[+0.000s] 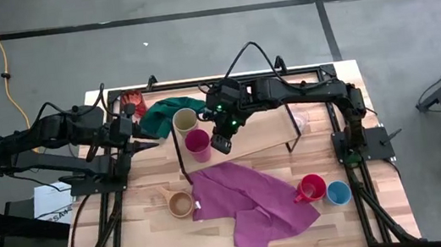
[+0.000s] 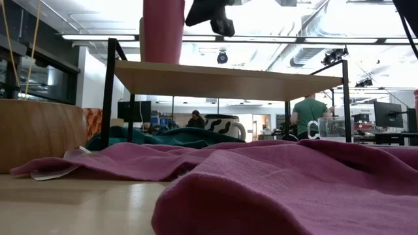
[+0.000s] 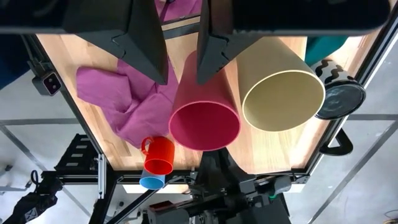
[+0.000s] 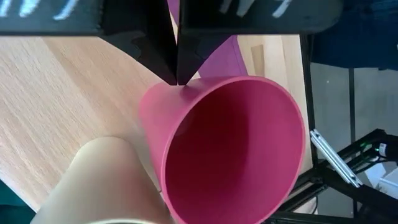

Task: Stack small to large cups/mugs on shelf
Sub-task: Adjust the pink cup on the shelf

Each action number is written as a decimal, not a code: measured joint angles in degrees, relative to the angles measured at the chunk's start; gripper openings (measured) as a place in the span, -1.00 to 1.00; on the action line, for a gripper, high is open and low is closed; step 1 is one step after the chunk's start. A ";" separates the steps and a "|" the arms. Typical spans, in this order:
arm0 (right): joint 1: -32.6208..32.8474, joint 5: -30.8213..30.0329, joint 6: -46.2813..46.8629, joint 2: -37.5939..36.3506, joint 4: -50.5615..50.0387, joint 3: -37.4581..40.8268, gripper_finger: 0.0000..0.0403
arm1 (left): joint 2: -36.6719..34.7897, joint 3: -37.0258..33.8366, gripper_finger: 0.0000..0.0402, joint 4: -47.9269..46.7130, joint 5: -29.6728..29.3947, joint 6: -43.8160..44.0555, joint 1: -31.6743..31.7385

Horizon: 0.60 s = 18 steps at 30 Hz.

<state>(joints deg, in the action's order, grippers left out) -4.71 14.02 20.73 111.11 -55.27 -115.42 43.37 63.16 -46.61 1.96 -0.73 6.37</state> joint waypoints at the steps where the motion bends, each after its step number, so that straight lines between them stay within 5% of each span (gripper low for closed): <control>1: 0.00 0.02 -0.04 0.00 0.26 0.00 -1.00 | 0.00 0.00 -0.63 0.00 0.00 -0.02 -0.01; 18: -0.02 1.89 -0.20 0.00 3.16 0.00 -1.00 | 0.01 0.00 -0.63 0.00 0.00 -0.31 -0.01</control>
<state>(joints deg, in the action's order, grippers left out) -4.73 15.91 20.53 111.11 -52.11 -115.42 43.38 63.16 -46.61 1.96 -1.04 6.36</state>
